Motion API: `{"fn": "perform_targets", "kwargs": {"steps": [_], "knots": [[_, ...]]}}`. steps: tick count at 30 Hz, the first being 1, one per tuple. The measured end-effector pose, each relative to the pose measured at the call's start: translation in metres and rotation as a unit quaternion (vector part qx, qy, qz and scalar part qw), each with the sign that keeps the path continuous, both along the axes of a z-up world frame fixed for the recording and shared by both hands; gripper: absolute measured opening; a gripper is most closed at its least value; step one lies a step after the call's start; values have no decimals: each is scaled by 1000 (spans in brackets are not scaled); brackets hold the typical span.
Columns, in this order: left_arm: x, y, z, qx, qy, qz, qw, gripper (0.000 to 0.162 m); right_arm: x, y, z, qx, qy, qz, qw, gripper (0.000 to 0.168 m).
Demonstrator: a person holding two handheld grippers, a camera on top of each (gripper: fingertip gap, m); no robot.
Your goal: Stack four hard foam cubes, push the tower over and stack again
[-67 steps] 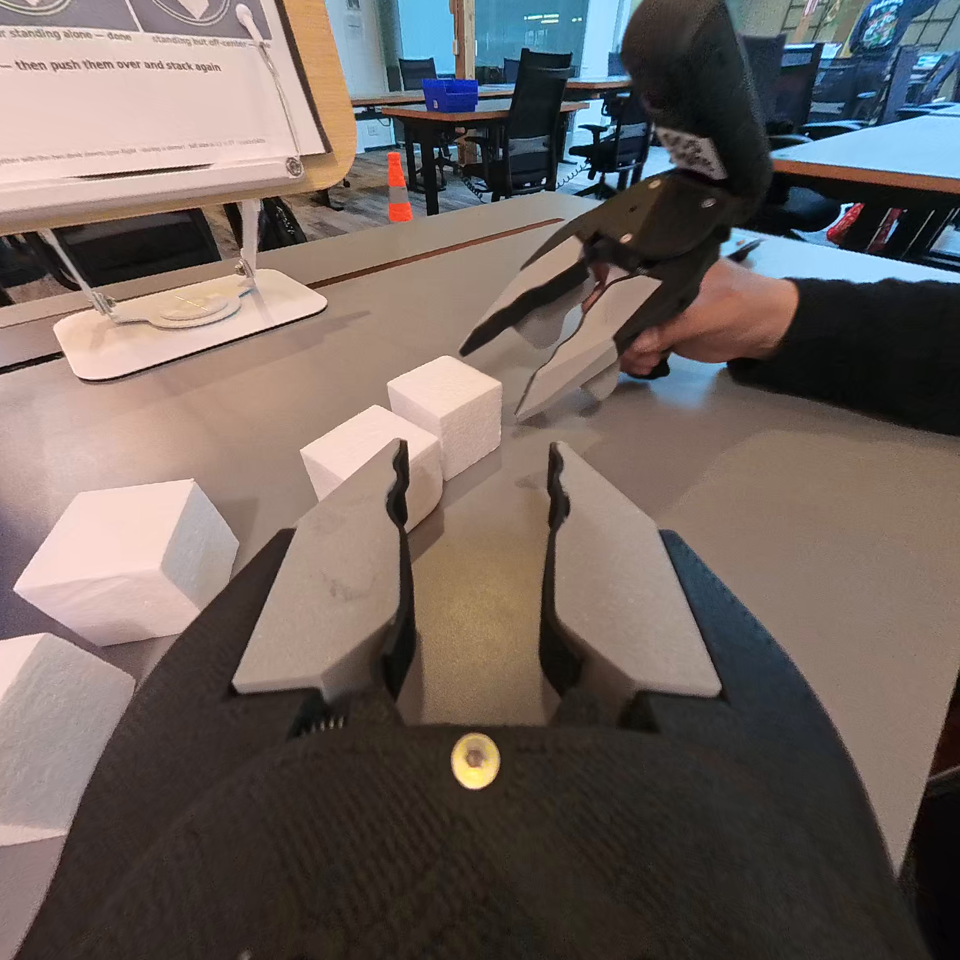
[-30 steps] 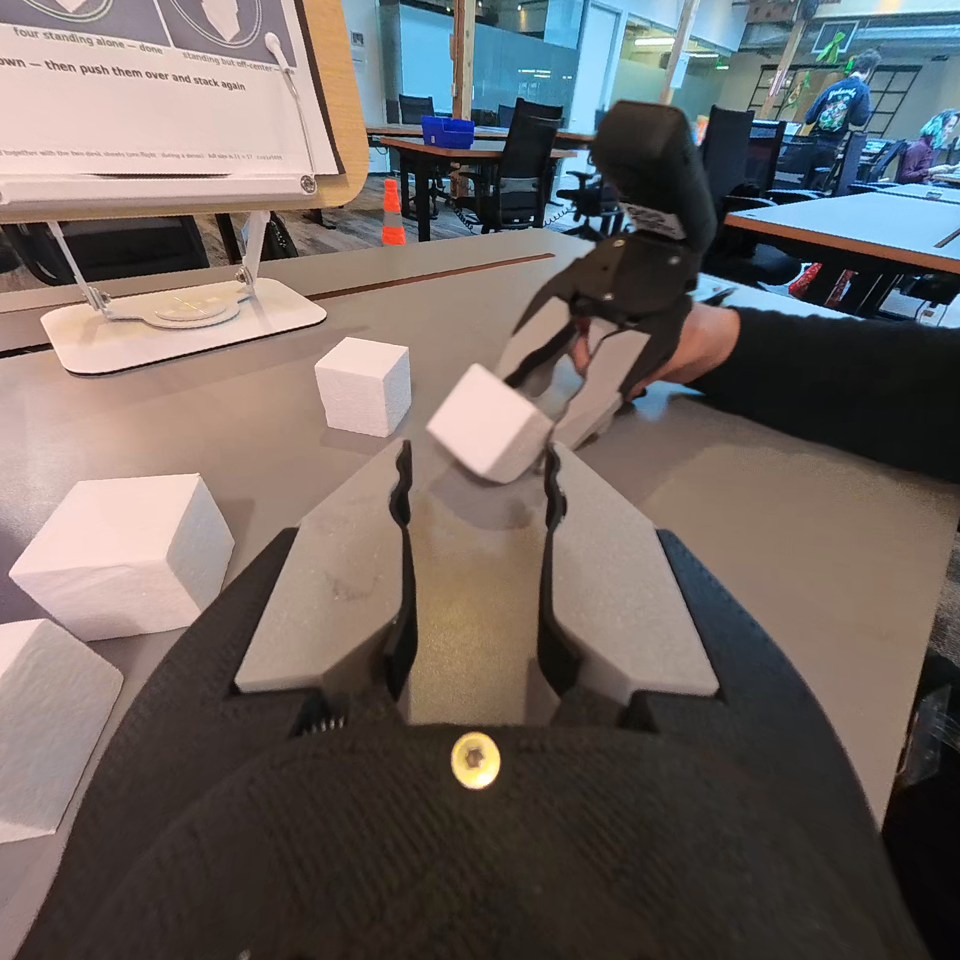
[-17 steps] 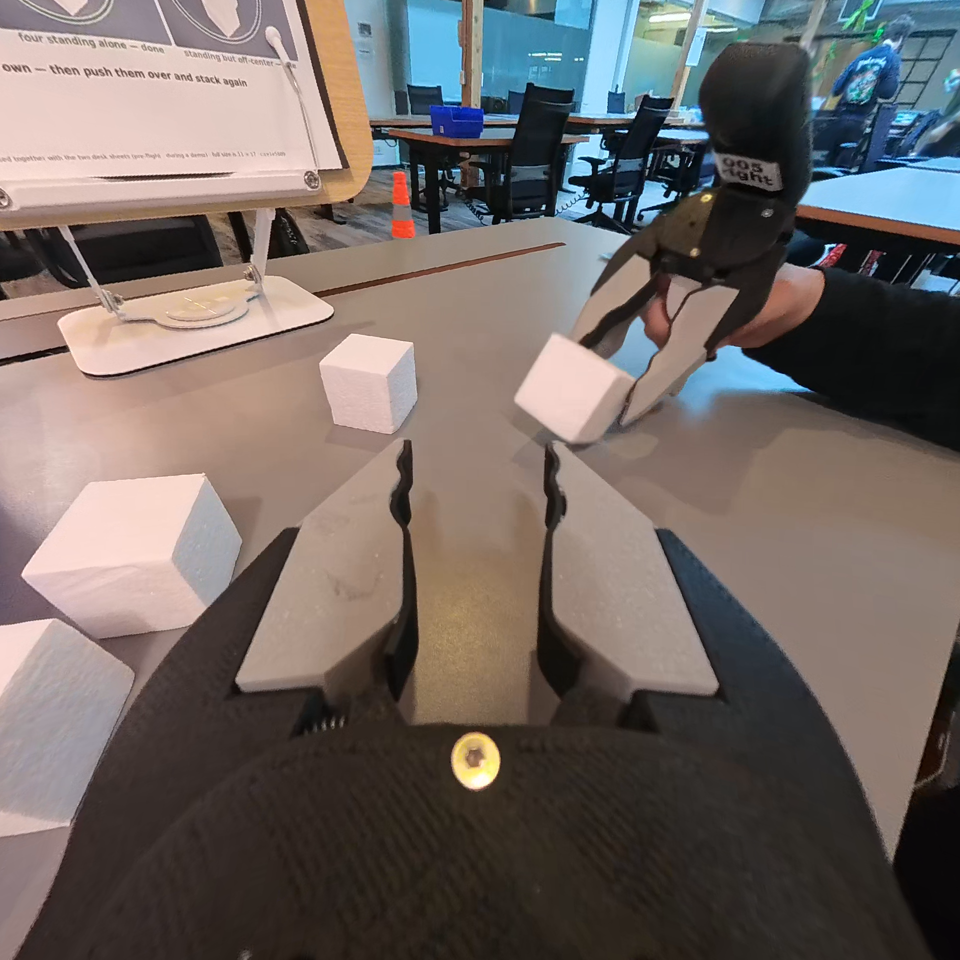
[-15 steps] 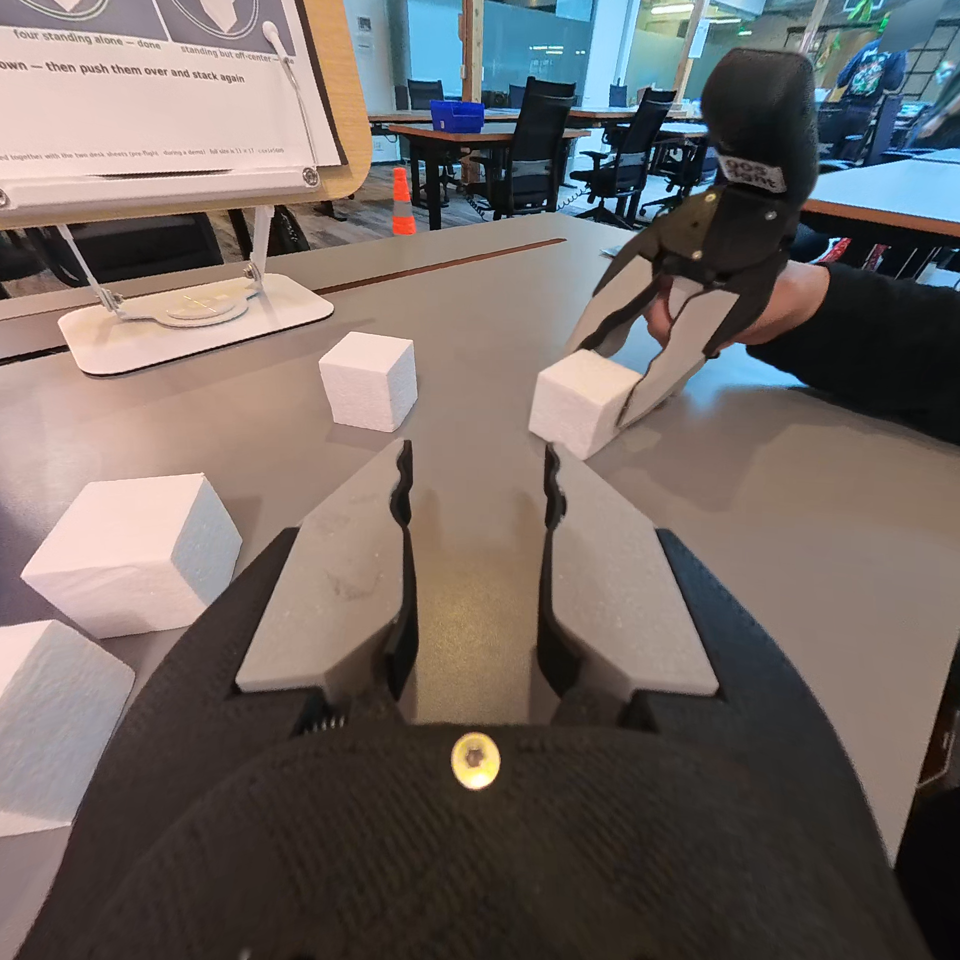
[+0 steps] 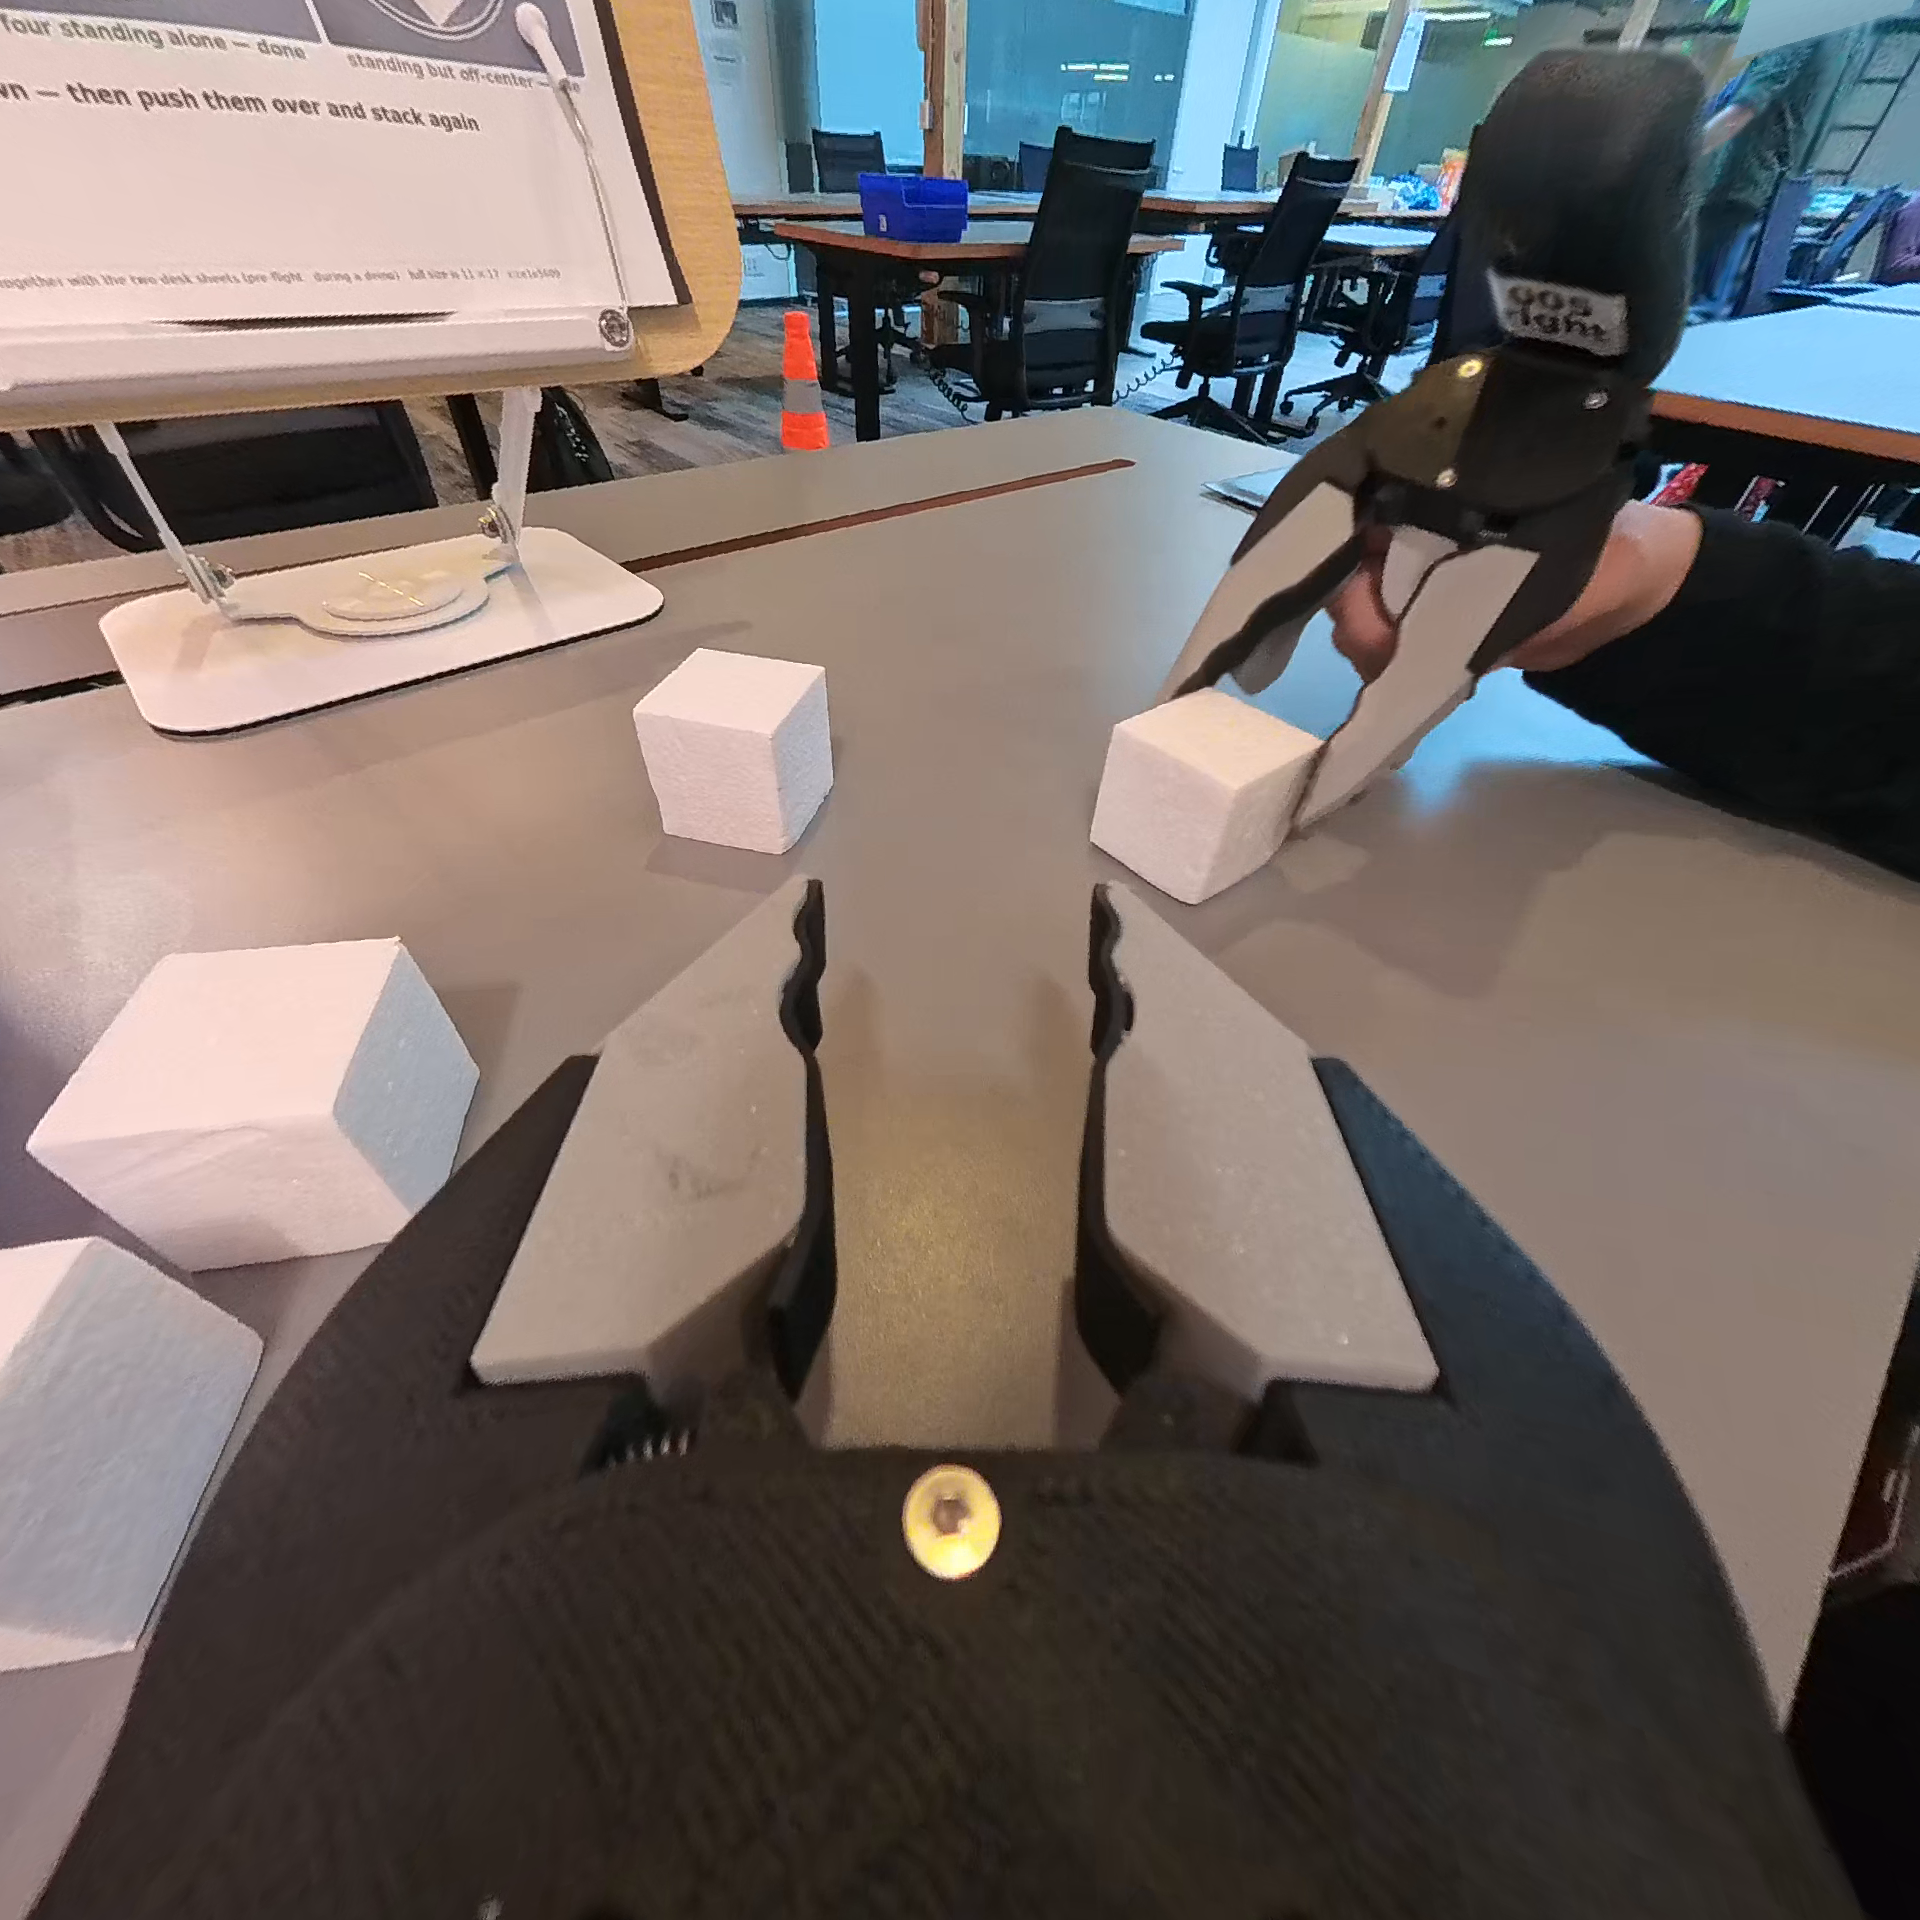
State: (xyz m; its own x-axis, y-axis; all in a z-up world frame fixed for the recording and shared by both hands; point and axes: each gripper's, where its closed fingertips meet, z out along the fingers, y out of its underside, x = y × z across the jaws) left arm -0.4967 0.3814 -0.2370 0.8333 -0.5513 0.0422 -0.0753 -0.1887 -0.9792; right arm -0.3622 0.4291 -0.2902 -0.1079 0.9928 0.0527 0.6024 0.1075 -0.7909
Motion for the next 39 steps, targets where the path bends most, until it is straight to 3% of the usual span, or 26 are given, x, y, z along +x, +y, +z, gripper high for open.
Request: {"fn": "perform_targets", "kwargs": {"steps": [6,7,9,13,17,26,28,31,34,39], "knots": [[-19,10,-3,-16,13,60,998,43,7,1,17,-27,45,-2,999,59],[-28,14,-6,-34,25,86,995,45,9,1,19,-31,55,-3,998,58],[-42,21,-8,-81,36,107,990,65,13,3,23,-38,70,-7,997,56],[-75,43,2,-125,72,154,978,78,16,9,26,-37,82,-18,996,55],[-104,65,-16,-200,131,170,956,85,16,7,28,-31,85,-16,996,55],[-127,78,-58,-318,220,120,914,72,19,4,29,-20,84,-10,996,54],[-122,77,-59,-326,233,99,911,65,21,5,29,-20,85,-11,996,53],[-123,81,-64,-328,269,98,900,71,23,6,29,-23,86,-14,996,52],[-118,85,-64,-314,284,91,901,64,24,6,29,-23,86,-14,996,52],[-107,81,-65,-312,305,67,897,66,23,4,27,-21,82,-10,996,52]]}}
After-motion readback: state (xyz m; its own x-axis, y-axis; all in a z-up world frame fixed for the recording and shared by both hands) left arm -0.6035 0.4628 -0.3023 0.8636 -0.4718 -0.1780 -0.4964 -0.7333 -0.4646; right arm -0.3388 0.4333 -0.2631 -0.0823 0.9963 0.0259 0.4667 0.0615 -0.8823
